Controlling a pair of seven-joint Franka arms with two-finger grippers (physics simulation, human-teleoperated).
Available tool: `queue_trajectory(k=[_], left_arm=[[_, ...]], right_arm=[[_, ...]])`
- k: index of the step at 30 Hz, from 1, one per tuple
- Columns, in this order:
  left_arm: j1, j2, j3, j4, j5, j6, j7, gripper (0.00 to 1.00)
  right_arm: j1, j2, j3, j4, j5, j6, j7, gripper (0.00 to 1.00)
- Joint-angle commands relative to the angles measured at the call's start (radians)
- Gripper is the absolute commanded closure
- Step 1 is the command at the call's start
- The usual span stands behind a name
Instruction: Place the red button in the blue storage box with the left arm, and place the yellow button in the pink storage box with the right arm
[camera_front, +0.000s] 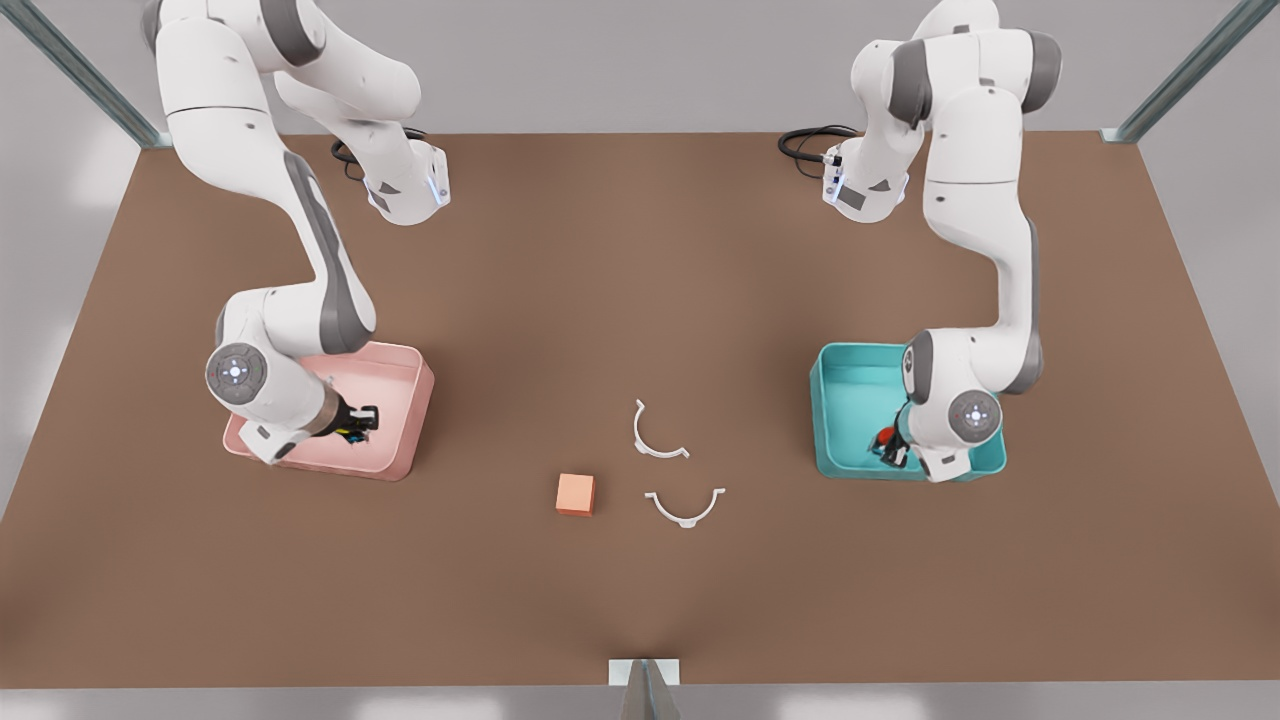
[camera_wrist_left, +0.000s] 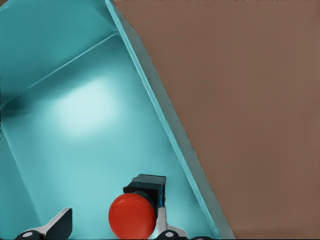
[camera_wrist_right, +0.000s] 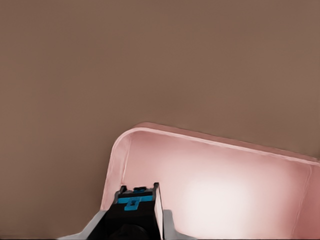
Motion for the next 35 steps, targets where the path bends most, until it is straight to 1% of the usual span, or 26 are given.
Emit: queue_trajectory(k=[1,2,3,5,6,7,8,9,10,11,13,14,15,16,18,21,22,23,24,25,27,29,35], left_arm=[[-0.001,-0.035,0.000,0.000,-0.001,-0.061,0.190,0.00],[-0.001,-0.074,0.000,0.005,0.007,-0.132,0.192,0.00],[-0.015,-0.103,0.002,0.006,0.008,-0.175,0.194,0.00],[-0.017,-0.152,0.000,0.015,0.047,-0.244,0.197,0.00],[-0.020,-0.167,0.000,0.074,0.056,-0.354,0.258,0.00],[-0.021,-0.189,0.000,0.140,0.056,-0.460,0.411,0.00],[-0.020,-0.220,0.002,0.172,0.058,-0.488,0.551,0.00],[-0.015,-0.259,0.003,0.209,0.056,-0.489,0.722,0.00],[-0.017,-0.318,0.005,0.244,0.058,-0.491,0.899,0.00],[-0.015,-0.384,0.005,0.249,0.059,-0.496,0.974,0.00],[-0.012,-0.487,-0.009,0.250,0.150,-0.555,1.066,0.00],[0.097,-0.496,-0.136,0.288,0.166,-0.595,1.077,0.00],[0.194,-0.487,-0.253,0.374,0.182,-0.673,1.077,0.00],[0.201,-0.468,-0.259,0.428,0.182,-0.712,1.077,0.00],[0.203,-0.437,-0.267,0.483,0.182,-0.747,1.082,0.00],[0.203,-0.437,-0.268,0.496,0.182,-0.764,1.128,0.00],[0.203,-0.436,-0.282,0.502,0.183,-0.759,1.129,0.00],[0.203,-0.404,-0.290,0.514,0.183,-0.736,1.135,0.00],[0.221,-0.385,-0.300,0.519,0.183,-0.732,1.207,0.00],[0.229,-0.373,-0.307,0.519,0.183,-0.703,1.220,0.00],[0.223,-0.367,-0.305,0.519,0.185,-0.695,1.218,0.00],[0.223,-0.367,-0.305,0.519,0.185,-0.689,1.218,0.00],[0.221,-0.367,-0.305,0.519,0.185,-0.689,1.217,0.00]], right_arm=[[-0.013,-0.004,0.000,-0.021,-0.007,-0.039,-0.109,0.50],[-0.025,-0.004,0.000,-0.042,-0.007,-0.032,-0.114,0.50],[-0.027,-0.004,0.000,-0.057,-0.007,-0.037,-0.114,0.47],[-0.030,-0.006,0.000,-0.080,-0.005,-0.040,-0.114,0.47],[-0.050,-0.004,0.002,-0.096,-0.004,-0.040,-0.121,0.47],[-0.056,-0.004,0.000,-0.106,-0.002,-0.039,-0.129,0.47],[-0.059,-0.004,0.000,-0.114,-0.002,-0.039,-0.128,0.41],[-0.064,-0.003,0.000,-0.120,-0.002,-0.039,-0.128,0.14],[-0.064,-0.003,0.000,-0.116,-0.002,-0.034,-0.128,0.00],[-0.064,-0.001,0.000,-0.111,-0.002,-0.034,-0.126,0.00],[-0.062,0.002,0.000,-0.096,-0.002,-0.035,-0.112,0.00],[-0.056,0.002,0.002,-0.067,-0.002,-0.039,-0.106,0.00],[-0.050,0.005,0.006,0.004,-0.002,-0.039,-0.088,0.00],[-0.039,0.005,0.008,0.060,-0.004,-0.040,-0.088,0.00],[-0.028,0.008,0.017,0.240,-0.007,-0.043,-0.071,0.00],[0.104,0.006,0.017,0.481,-0.057,-0.314,0.058,0.00],[0.104,0.002,0.017,0.499,-0.054,-0.353,0.058,0.00],[0.096,-0.018,0.014,0.496,-0.048,-0.397,0.057,0.00],[0.061,-0.055,0.014,0.466,-0.019,-0.427,0.047,0.00],[0.009,-0.113,0.016,0.388,0.036,-0.419,0.041,0.00],[-0.016,-0.169,0.016,0.364,0.030,-0.462,0.029,0.00],[-0.041,-0.181,0.014,0.351,0.033,-0.462,-0.009,0.00],[-0.036,-0.169,0.016,0.369,0.050,-0.453,-0.051,0.00]])
